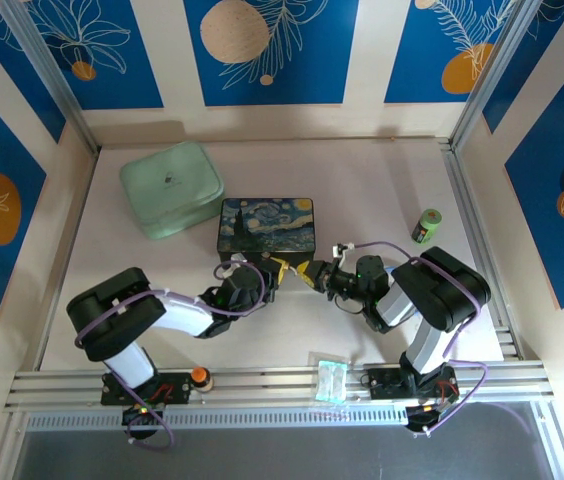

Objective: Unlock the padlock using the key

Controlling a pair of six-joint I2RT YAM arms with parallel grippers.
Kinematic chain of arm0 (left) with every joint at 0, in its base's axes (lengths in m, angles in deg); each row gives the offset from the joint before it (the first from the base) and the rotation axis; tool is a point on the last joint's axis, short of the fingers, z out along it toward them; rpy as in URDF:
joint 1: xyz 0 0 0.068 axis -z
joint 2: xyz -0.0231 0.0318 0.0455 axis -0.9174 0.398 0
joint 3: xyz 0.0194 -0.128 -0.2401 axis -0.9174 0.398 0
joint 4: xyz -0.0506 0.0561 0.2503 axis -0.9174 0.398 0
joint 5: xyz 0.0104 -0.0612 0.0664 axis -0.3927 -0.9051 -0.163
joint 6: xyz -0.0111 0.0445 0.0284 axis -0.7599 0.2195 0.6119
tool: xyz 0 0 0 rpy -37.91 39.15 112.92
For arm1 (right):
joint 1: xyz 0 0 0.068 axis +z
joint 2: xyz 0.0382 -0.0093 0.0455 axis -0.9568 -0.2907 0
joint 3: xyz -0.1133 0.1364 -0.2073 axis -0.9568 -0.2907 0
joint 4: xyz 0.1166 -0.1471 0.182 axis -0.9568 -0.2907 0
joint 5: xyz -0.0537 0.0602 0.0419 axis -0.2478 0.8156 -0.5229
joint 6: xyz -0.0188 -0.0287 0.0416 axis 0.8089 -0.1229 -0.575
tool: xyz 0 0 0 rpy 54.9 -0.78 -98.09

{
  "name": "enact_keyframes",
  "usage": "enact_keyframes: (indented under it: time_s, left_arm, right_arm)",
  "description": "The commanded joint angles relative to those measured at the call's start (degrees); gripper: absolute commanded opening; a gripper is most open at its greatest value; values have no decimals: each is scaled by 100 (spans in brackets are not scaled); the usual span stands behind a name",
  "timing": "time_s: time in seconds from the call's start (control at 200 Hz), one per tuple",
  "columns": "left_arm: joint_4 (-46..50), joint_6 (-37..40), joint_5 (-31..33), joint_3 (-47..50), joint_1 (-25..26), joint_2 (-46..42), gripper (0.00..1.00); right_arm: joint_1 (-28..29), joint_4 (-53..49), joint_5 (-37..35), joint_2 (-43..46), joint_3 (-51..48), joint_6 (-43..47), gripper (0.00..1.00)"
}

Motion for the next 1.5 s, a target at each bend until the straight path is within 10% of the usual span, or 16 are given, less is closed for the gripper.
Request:
enact_keyframes:
  time_s: [0.0, 1.496]
  left_arm:
    - [-1272, -6, -615, -214, 134, -12, 0]
    - [-924, 1155, -1365, -556, -64, 84, 0]
  right_arm:
    - [-69, 111, 142, -14, -39, 83, 0]
    - [-1083, 18, 2007, 199, 111, -341, 0]
